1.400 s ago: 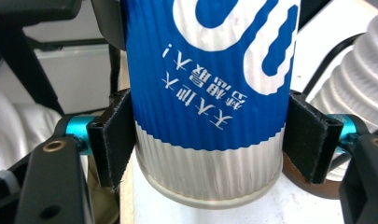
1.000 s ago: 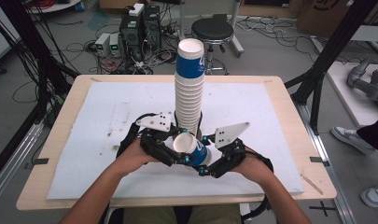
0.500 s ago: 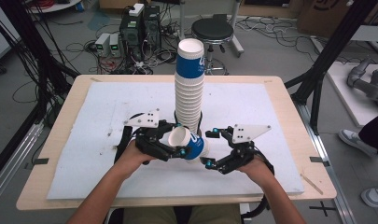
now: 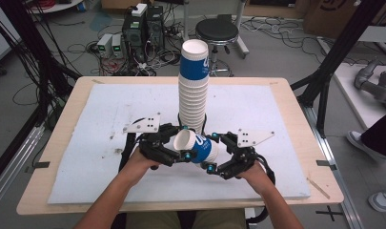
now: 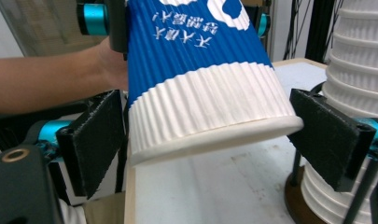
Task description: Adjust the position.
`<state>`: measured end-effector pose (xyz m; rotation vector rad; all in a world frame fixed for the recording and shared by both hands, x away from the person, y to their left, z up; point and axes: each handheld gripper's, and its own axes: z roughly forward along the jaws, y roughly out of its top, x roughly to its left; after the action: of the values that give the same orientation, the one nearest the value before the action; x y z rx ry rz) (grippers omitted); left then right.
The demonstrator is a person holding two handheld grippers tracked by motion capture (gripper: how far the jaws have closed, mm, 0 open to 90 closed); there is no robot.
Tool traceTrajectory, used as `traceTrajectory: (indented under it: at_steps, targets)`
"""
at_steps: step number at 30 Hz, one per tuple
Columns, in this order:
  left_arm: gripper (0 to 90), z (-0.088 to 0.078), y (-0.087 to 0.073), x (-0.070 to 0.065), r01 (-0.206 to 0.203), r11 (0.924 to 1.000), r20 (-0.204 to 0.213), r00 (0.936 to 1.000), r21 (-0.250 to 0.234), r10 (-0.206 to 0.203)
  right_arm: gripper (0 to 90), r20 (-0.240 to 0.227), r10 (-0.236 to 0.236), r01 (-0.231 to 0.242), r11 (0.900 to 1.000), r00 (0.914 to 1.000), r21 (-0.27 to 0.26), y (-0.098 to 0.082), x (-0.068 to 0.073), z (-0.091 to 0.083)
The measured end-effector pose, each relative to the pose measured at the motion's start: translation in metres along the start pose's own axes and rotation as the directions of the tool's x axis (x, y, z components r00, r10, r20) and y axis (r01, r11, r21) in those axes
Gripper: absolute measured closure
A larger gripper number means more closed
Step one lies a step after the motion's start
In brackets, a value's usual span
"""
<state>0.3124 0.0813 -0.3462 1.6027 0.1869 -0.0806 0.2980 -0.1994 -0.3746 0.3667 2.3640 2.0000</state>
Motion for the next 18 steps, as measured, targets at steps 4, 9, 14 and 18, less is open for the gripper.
traceTrajectory:
  at_steps: [4,9,14,18]
  targets:
    - [28.0,0.0029,-0.0005,-0.0011,0.003,1.0,0.018,0.9998,-0.006,-0.002,13.0,-0.009,0.002,-0.003,1.0,1.0,-0.013,-0.0008,0.0008,0.003]
    - [28.4,0.0029,-0.001,0.0003,0.027,0.9996,0.032,0.9991,0.001,-0.027,19.2,-0.03,-0.004,0.004,1.0,0.9996,0.002,0.0002,0.0006,0.0008]
    - [28.6,0.004,-0.0018,0.0009,0.053,0.9984,0.044,0.9976,0.021,-0.054,22.9,-0.057,0.001,0.002,0.998,0.9984,0.055,0.0013,-0.0007,-0.0015]
    - [19.8,0.0051,0.0,-0.0023,0.028,0.9978,-0.014,0.9995,0.059,-0.027,23.2,-0.059,0.001,0.005,0.996,0.9983,0.092,0.004,-0.0007,-0.004]
